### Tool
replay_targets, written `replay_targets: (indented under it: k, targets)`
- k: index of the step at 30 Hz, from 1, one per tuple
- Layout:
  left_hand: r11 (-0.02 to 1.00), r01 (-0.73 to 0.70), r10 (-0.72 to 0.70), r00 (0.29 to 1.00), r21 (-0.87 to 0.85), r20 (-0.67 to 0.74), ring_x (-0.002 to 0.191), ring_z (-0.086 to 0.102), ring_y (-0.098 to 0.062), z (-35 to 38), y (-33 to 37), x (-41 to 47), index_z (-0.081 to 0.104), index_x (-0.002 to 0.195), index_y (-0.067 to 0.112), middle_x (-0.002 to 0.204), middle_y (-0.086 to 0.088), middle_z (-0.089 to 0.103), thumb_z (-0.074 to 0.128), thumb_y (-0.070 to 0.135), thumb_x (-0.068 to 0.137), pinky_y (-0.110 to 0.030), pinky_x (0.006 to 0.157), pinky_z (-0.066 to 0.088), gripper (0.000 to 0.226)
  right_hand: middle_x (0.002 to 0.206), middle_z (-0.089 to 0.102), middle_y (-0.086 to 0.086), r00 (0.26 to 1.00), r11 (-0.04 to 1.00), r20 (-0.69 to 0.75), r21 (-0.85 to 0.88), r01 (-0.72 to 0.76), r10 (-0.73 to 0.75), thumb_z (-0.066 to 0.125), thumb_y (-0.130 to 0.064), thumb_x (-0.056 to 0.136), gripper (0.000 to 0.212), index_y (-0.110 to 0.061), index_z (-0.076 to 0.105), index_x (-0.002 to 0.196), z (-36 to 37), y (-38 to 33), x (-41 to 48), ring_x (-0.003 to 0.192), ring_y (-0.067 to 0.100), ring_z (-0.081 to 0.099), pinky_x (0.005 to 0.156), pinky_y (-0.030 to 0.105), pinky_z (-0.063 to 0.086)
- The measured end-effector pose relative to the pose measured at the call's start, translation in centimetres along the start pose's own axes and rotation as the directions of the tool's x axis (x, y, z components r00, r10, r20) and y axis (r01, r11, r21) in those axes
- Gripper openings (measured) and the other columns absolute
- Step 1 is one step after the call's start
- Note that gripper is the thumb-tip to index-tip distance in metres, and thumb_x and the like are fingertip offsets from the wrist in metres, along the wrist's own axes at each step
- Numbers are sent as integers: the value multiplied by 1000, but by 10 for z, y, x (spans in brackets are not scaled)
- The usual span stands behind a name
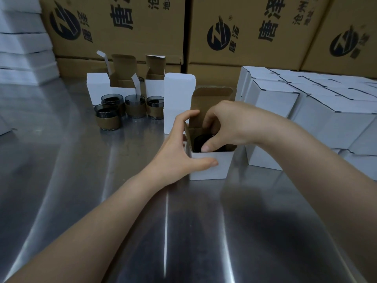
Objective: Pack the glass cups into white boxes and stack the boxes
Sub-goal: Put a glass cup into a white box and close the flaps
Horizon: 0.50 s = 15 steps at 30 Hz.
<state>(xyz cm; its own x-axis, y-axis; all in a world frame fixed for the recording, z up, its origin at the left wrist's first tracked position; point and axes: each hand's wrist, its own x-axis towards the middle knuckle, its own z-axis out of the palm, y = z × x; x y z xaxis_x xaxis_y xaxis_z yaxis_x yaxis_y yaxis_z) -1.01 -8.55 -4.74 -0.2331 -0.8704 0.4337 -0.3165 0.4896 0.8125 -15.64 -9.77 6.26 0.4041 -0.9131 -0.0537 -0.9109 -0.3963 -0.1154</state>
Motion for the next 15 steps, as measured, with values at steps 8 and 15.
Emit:
replay_targets:
  k: [8, 15]
  targets:
    - [1000, 6, -5, 1000, -31, 31, 124, 45, 4, -3, -3, -2, 24, 122, 68, 126, 46, 32, 82, 52, 63, -20, 104, 42, 84, 89, 66, -8, 799, 696, -522, 692, 192, 298, 44, 5, 86, 43, -33, 63, 80, 33, 33, -19, 94, 13, 63, 85, 30, 53]
    - [930, 135, -163, 985, -342, -55, 131, 46, -14, -1, 9, 5, 55, 118, 44, 138, 12, 50, 29, 47, 97, -39, 111, 38, 33, 107, 65, -2, 864, 339, -302, 926, 166, 402, 66, -10, 89, 34, -30, 55, 114, 73, 41, -18, 92, 8, 65, 70, 16, 52]
